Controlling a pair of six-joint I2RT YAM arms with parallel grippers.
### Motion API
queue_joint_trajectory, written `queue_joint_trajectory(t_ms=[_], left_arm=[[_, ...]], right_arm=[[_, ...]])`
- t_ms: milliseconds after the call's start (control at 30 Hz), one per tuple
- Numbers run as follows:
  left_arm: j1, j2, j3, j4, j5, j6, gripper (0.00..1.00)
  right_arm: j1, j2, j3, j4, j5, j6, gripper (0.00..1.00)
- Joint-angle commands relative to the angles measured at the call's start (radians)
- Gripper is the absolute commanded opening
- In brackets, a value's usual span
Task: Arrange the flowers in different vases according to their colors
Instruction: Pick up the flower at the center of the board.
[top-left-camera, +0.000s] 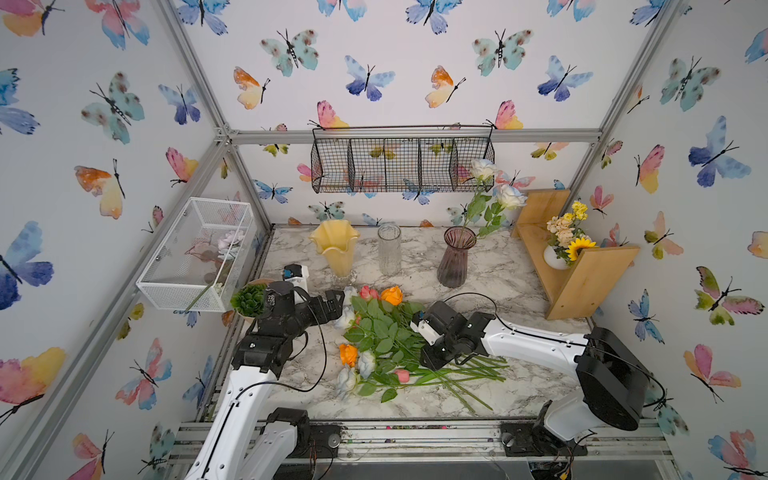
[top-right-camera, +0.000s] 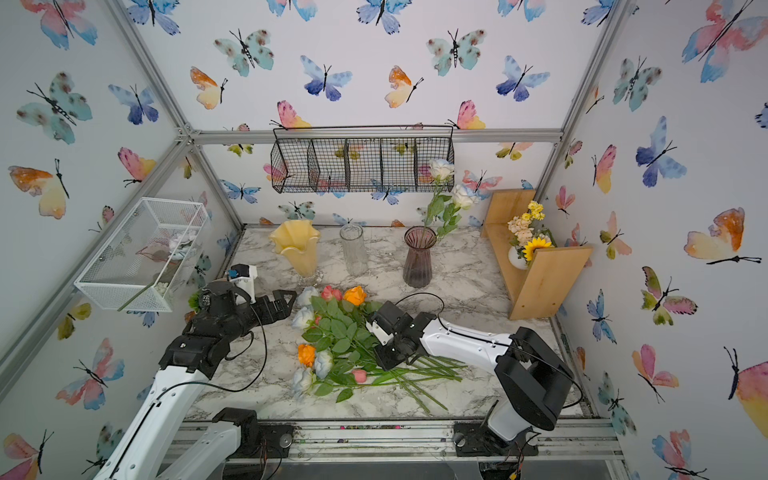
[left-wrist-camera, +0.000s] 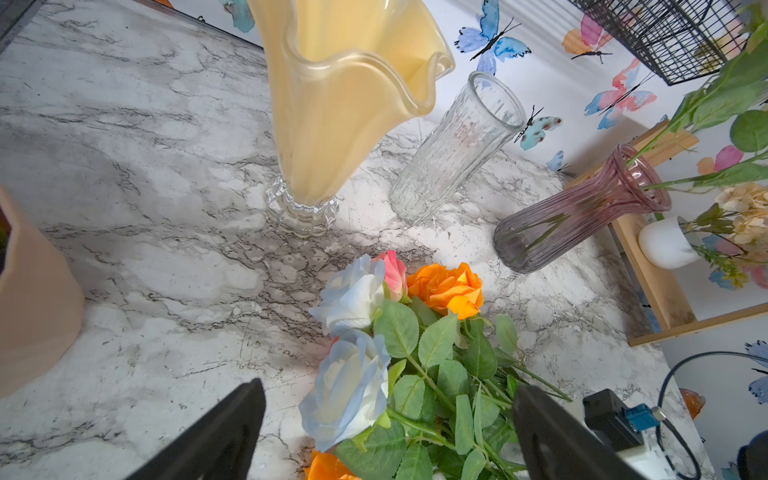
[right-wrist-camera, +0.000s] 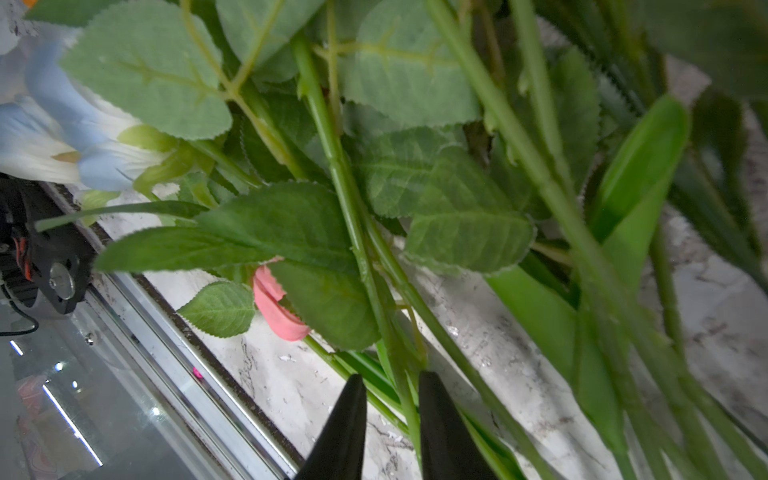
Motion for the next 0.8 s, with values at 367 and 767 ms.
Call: queue_joint_trajectory(t_ms=[367,767], left_arm=[[-0.006,-0.007,-0.005,0.004,0.011,0.01,0.99],[-0.006,-0.006,-0.005,0.004,0.01,0.01,0.99]], right_arm=[[0.013,0.081,0.031,-0.012,0.083,-0.025,0.16],[0.014,0.044,0.134,-0.105,0.185,-0.129,0.02]])
